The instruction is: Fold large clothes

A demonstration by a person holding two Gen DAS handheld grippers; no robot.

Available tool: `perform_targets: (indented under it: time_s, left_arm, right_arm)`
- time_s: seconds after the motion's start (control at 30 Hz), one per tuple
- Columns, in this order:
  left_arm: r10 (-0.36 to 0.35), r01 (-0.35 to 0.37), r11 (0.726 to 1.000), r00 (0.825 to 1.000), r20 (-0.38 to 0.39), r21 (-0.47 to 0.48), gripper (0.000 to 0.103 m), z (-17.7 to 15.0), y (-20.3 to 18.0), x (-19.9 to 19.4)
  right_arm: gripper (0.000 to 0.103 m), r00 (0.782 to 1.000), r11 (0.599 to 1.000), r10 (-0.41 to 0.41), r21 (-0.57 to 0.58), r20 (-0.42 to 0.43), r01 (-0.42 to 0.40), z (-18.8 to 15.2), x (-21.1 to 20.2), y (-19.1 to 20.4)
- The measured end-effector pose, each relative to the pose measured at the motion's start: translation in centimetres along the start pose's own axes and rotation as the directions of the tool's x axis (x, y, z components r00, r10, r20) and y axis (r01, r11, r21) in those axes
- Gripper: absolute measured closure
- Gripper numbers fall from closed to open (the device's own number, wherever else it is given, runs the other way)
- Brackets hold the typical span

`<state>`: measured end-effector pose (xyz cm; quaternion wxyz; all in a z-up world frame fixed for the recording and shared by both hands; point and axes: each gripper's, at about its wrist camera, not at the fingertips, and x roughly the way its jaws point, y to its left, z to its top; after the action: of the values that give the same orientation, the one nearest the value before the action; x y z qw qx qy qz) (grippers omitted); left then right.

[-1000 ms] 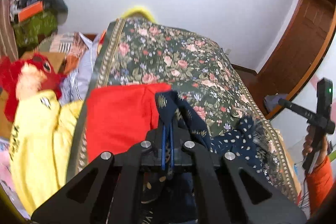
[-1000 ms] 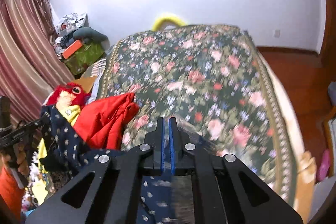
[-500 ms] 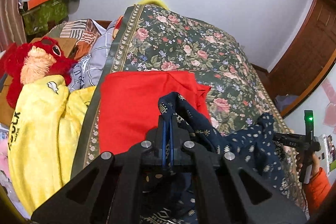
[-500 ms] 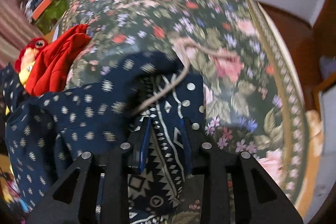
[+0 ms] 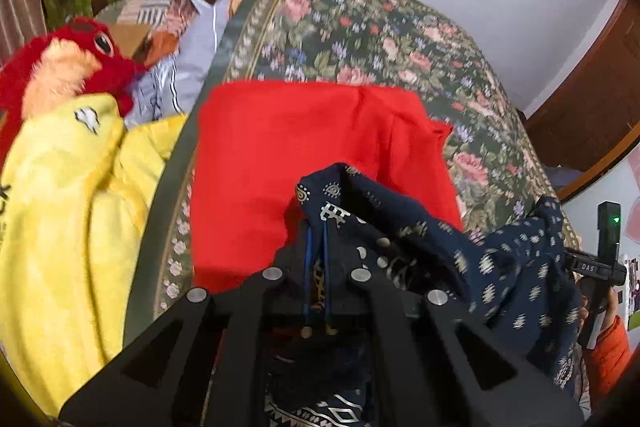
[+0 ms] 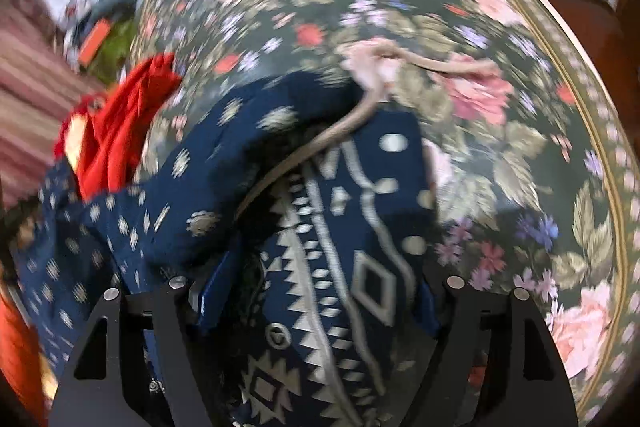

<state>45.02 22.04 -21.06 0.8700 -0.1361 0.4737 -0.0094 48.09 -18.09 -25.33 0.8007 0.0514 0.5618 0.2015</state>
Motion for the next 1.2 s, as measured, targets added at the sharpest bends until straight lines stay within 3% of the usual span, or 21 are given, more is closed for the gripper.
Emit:
perform_targets:
  time_s: [0.1,0.17,0.2,0.23,0.3,0.37,0.43,0.47,0.5,0.53,0.6,0.67,0.73,0.83,0.97,1.07,1.2]
  left_arm:
    - [-0.020,0.019,1.000,0.998,-0.052,-0.011,0.086,-0.6,0.5,1.6]
    - [-0.038,0.036,0.999,0.997,-0.074,-0.027,0.082,-1.1,0.9,2.4]
    - [-0.060,0.057,0.997,0.996,-0.066,-0.042,0.078,-1.3,1.1,2.5]
    - [-0.086,0.082,0.995,0.995,-0.060,-0.060,0.074,-1.4,1.3,2.4]
    - [-0.169,0.161,0.980,0.984,-0.064,-0.117,0.051,-1.4,1.7,2.6]
    - [-0.266,0.246,0.953,0.959,-0.097,-0.177,0.048,-1.4,1.6,3.2]
    - [-0.275,0.250,0.950,0.953,-0.125,-0.187,0.048,-1.6,1.1,3.8]
    - [-0.248,0.225,0.960,0.960,-0.134,-0.165,0.055,-1.7,0.5,3.9]
    - [-0.225,0.205,0.968,0.964,-0.140,-0.145,0.079,-1.7,0.2,4.0]
    - [-0.194,0.177,0.977,0.969,-0.154,-0.116,0.090,-1.9,-0.5,4.0]
    - [-0.145,0.134,0.987,0.981,-0.128,-0.089,0.097,-2.0,-1.4,3.2]
    - [-0.087,0.087,0.996,0.995,-0.048,-0.006,0.098,-1.7,-3.2,0.7]
    - [-0.080,0.079,0.997,0.996,0.031,0.026,0.099,-1.2,-4.2,-2.0]
    - [-0.096,0.091,0.995,0.988,0.118,0.044,0.099,0.3,-5.2,-5.9]
    - [-0.125,0.116,0.991,0.973,0.195,0.060,0.100,2.5,-6.3,-9.6]
    - [-0.115,0.101,0.992,0.968,0.225,0.072,0.100,4.4,-6.7,-10.2]
    - [-0.056,0.044,0.997,0.974,0.221,0.060,0.100,7.0,-6.5,-7.4]
  right_arm:
    - [0.046,1.000,1.000,-0.023,-0.016,0.007,0.023,-0.2,-0.1,0.5]
    - [0.055,1.000,1.000,-0.010,0.018,0.010,0.010,-0.2,-0.4,0.2]
    - [0.064,1.000,0.999,0.009,0.046,0.014,-0.009,-0.2,-0.7,-0.2]
    - [0.073,0.999,0.996,0.034,0.085,0.018,-0.035,-0.1,-0.9,-0.7]
    - [0.082,0.995,0.985,0.095,0.139,0.027,-0.098,0.2,-1.4,-1.9]
    - [0.084,0.993,0.982,0.112,0.151,0.031,-0.116,0.4,-1.6,-1.8]
    - [0.086,0.994,0.989,0.089,0.113,0.056,-0.095,0.4,-2.4,-0.8]
    - [0.087,0.995,0.991,0.079,0.099,0.069,-0.085,0.6,-2.8,-0.2]
    - [0.087,0.993,0.992,0.076,0.093,0.086,-0.084,0.7,-3.3,0.3]
    - [0.087,0.991,0.992,0.077,0.087,0.106,-0.086,1.0,-4.0,0.8]
    - [0.089,0.985,0.989,0.100,0.091,0.142,-0.113,2.1,-4.8,1.2]
    - [0.090,0.978,0.988,0.122,0.075,0.172,-0.137,3.0,-6.3,1.8]
    - [0.090,0.972,0.990,0.116,0.052,0.204,-0.129,3.8,-7.9,2.5]
    - [0.091,0.964,0.996,0.080,0.023,0.253,-0.089,4.6,-9.6,3.3]
    - [0.091,0.948,0.994,0.083,0.037,0.307,-0.099,5.6,-11.9,2.7]
    - [0.091,0.938,0.996,0.048,0.051,0.344,-0.070,6.8,-13.2,1.9]
    - [0.091,0.939,0.997,0.005,0.072,0.345,-0.031,8.9,-12.1,1.0]
